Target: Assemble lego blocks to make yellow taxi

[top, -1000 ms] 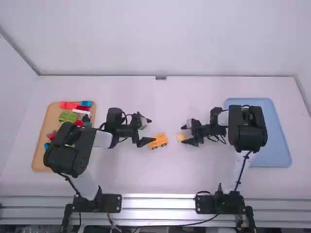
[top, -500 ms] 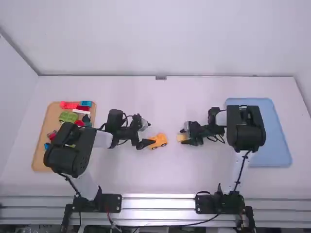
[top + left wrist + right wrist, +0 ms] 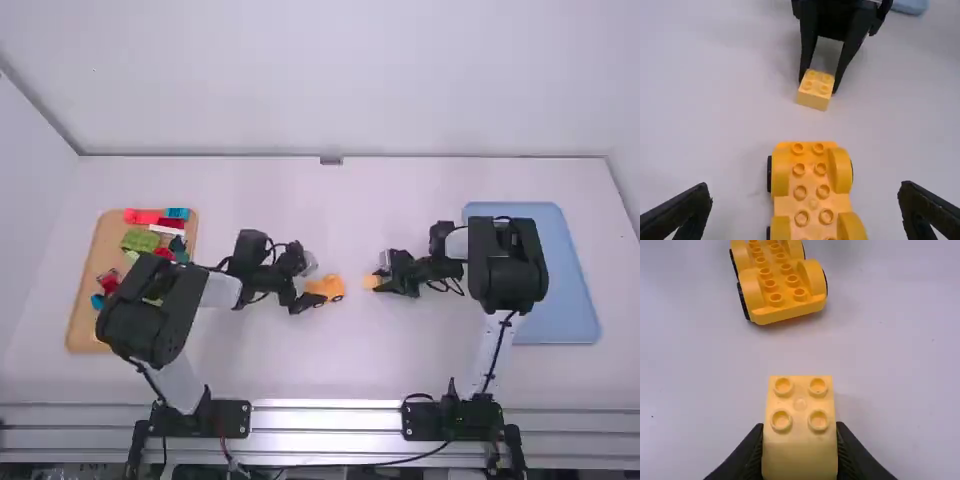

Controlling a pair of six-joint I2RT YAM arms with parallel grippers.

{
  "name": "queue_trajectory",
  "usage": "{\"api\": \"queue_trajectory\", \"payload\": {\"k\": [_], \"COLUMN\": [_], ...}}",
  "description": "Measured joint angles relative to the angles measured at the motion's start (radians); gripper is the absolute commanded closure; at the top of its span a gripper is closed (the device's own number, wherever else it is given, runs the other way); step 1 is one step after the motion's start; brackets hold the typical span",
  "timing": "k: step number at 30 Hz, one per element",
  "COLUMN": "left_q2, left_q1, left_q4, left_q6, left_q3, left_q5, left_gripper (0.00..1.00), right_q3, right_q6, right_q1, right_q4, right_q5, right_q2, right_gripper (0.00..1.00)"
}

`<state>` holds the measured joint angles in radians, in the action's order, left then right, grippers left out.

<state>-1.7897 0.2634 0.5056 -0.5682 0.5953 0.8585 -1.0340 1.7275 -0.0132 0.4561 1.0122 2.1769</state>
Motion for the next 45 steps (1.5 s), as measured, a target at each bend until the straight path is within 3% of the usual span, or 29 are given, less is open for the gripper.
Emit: {"api": "queue_trajectory", "payload": {"k": [6, 14, 21, 27, 30, 33, 37, 41, 45], "left_q2": [-0.001, -0.052, -0.152, -0.216, -0.24, -0.254, -0.256, -0.256, -0.256], "left_q1": [0.002, 0.003, 0.003, 0.004, 0.005, 0.005, 0.006, 0.007, 0.007], "left_q4": [0.025, 0.213, 0.357, 0.356, 0.352, 0.351, 0.349, 0.338, 0.208], "left_q6": [-0.006, -0.008, -0.008, -0.027, -0.034, -0.061, -0.092, -0.108, -0.168], "left_q3": [-0.049, -0.123, -0.139, -0.093, -0.06, -0.042, -0.041, -0.029, 0.037], "left_q5": [-0.062, -0.092, -0.067, -0.024, -0.013, -0.01, -0.015, -0.021, 0.015], "left_gripper": [0.01, 0.01, 0.01, 0.0, 0.08, 0.25, 0.38, 0.49, 0.51], "right_q3": [0.0, 0.0, -0.056, -0.103, -0.124, -0.146, -0.174, -0.208, -0.248], "right_q6": [0.0, 0.0, 0.003, 0.004, 0.004, 0.004, 0.003, 0.004, 0.002], "right_q1": [0.0, 0.0, 0.008, 0.017, 0.026, 0.034, 0.043, 0.047, 0.066], "right_q4": [0.0, 0.012, 0.135, 0.202, 0.231, 0.249, 0.285, 0.302, 0.356], "right_q5": [0.004, 0.038, 0.045, 0.048, 0.049, 0.049, 0.051, 0.051, 0.051], "right_q2": [0.0, 0.0, 0.0, 0.0, 0.0, 0.0, 0.0, 0.0, 0.0], "right_gripper": [0.8, 0.81, 0.85, 0.84, 0.84, 0.85, 0.84, 0.87, 0.88]}}
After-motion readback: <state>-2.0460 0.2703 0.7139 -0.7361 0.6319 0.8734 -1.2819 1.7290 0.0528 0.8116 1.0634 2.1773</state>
